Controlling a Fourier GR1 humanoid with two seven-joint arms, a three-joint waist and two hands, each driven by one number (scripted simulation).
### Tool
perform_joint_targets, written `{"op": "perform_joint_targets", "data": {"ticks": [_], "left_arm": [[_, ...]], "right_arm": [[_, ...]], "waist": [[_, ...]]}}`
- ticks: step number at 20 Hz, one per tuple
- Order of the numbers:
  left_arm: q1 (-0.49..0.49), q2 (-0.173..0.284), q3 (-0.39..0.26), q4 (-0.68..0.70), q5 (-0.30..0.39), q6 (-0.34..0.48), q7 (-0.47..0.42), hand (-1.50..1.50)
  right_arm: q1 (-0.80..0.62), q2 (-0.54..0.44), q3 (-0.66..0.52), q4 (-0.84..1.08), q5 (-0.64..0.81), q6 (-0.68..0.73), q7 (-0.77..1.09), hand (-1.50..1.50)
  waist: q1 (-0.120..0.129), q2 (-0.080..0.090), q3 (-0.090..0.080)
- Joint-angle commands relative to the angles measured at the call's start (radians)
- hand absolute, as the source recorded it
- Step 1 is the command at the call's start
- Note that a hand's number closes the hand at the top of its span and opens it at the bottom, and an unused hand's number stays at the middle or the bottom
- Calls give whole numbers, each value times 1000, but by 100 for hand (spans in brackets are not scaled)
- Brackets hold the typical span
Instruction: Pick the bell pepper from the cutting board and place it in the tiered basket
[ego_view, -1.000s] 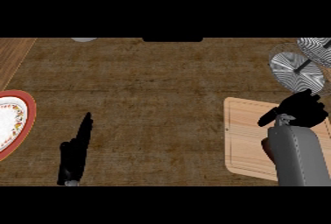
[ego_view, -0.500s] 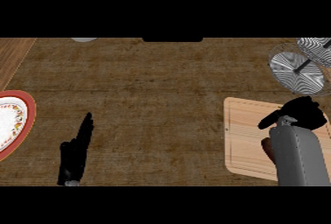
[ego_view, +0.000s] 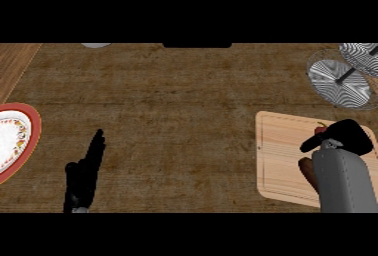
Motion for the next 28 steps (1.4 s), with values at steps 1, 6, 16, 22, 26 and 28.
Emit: {"op": "perform_joint_targets", "data": {"ticks": [1,6,16,22,26,28], "left_arm": [[-45,-16,23,69,-28,-5,3,0],[-37,-45,45,123,-21,-52,-69,0],[-6,-49,43,33,-33,-30,-4,0],[13,-45,61,37,-29,-19,-23,0],[41,-47,54,31,-41,-11,-40,0],[26,-73,37,19,-45,-1,-26,0]], "right_arm": [[3,-15,-4,82,-5,-97,32,150],[-69,-49,11,207,-20,-147,-23,150],[29,-238,95,201,-46,-42,-423,150],[78,-443,95,147,-268,148,-1011,150],[80,-609,-89,175,-474,247,-1252,150],[82,-682,-183,233,-550,271,-1336,150]], "waist": [[-1,3,-2],[2,4,-2],[-7,3,0],[-51,-7,3],[-49,-6,1],[-40,-2,2]]}}
